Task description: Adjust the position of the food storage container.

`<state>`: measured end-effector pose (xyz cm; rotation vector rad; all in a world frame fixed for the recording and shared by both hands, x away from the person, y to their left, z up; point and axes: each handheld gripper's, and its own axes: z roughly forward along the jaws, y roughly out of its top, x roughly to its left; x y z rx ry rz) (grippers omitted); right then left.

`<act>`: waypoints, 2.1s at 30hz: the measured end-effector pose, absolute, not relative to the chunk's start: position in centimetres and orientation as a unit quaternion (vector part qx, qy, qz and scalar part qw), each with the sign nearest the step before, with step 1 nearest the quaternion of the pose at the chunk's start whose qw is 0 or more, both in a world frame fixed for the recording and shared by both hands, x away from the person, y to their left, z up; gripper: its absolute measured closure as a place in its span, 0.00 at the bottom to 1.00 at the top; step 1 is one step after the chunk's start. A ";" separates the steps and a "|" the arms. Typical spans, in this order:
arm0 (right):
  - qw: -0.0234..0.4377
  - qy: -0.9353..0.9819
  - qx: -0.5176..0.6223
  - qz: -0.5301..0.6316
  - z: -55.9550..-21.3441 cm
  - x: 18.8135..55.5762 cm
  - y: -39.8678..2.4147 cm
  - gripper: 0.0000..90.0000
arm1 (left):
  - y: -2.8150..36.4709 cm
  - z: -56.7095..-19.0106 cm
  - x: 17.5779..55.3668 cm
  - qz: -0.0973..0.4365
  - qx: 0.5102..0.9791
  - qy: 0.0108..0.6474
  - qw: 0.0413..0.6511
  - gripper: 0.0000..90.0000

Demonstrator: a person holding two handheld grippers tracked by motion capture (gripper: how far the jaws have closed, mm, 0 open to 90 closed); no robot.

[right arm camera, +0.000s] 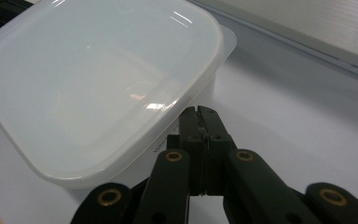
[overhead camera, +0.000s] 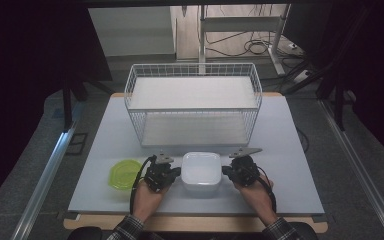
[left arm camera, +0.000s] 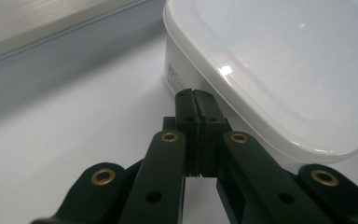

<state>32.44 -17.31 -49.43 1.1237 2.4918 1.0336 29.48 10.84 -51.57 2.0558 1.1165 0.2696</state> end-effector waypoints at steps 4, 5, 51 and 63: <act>0.113 0.852 0.374 0.349 -49.4 31.5 -17.1 0.99 | 10.9 -51.5 28.8 0.106 0.808 0.438 0.381 1.00; 0.113 0.852 0.374 0.349 -49.4 31.5 -17.1 0.99 | 10.9 -51.5 28.6 0.105 0.808 0.438 0.381 1.00; 0.148 0.837 0.378 0.368 -48.5 30.3 -20.5 0.87 | 19.3 -50.2 25.6 0.138 0.768 0.483 0.398 0.80; 0.156 0.832 0.371 0.383 -48.2 29.7 -21.2 0.41 | 16.9 -50.3 25.5 0.112 0.794 0.424 0.421 0.33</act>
